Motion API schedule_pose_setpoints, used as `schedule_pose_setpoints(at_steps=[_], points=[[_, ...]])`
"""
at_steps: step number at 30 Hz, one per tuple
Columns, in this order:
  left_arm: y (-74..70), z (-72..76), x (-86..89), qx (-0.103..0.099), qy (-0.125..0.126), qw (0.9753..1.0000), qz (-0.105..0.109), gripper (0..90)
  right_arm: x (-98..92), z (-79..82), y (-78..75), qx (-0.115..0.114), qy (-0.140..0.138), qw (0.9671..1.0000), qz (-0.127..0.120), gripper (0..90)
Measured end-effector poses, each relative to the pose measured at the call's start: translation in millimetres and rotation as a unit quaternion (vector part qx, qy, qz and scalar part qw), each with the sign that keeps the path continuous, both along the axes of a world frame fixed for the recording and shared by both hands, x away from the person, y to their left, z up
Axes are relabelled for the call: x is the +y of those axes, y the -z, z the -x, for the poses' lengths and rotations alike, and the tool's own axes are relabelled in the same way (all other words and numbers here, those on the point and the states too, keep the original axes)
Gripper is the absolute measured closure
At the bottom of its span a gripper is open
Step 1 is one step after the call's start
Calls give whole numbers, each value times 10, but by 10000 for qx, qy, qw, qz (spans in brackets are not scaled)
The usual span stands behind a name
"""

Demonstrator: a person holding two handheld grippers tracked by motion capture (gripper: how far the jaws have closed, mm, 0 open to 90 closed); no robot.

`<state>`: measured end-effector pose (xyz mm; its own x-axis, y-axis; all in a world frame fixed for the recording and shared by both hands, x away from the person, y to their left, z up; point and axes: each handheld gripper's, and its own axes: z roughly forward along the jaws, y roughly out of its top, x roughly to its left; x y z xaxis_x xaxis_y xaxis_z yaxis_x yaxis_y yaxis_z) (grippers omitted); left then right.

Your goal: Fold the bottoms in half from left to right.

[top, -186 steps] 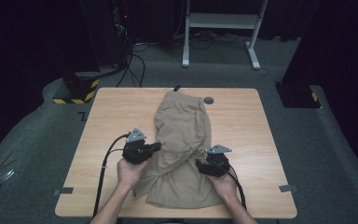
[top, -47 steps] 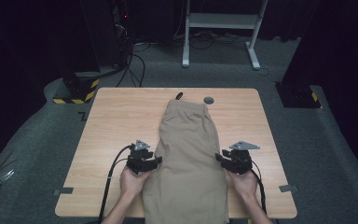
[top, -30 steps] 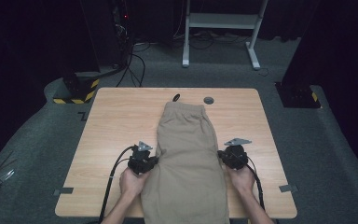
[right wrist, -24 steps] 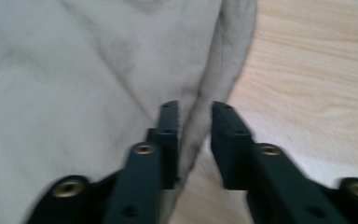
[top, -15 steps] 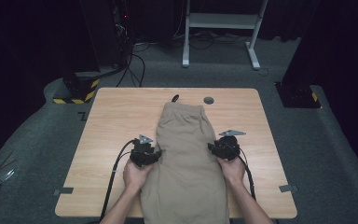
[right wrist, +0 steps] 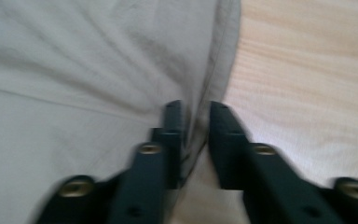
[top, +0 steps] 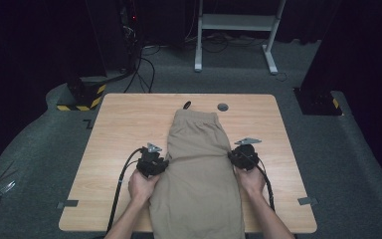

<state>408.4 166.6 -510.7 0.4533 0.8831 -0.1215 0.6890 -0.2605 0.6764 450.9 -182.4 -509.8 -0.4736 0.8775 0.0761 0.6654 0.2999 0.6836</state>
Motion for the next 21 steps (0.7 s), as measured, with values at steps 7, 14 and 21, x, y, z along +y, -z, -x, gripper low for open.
schedule_pose_setpoints(at_steps=[7,14,21], points=[[-42,225,2,79,206,9992,329,442,-75,398,-82,-114,-183,9989,-409,473],[-15,433,-65,139,303,9993,167,379,-60,662,-23,-3,-241,9988,-431,397],[12,524,-82,148,251,9996,48,350,-60,788,32,18,-164,9994,-306,375]])
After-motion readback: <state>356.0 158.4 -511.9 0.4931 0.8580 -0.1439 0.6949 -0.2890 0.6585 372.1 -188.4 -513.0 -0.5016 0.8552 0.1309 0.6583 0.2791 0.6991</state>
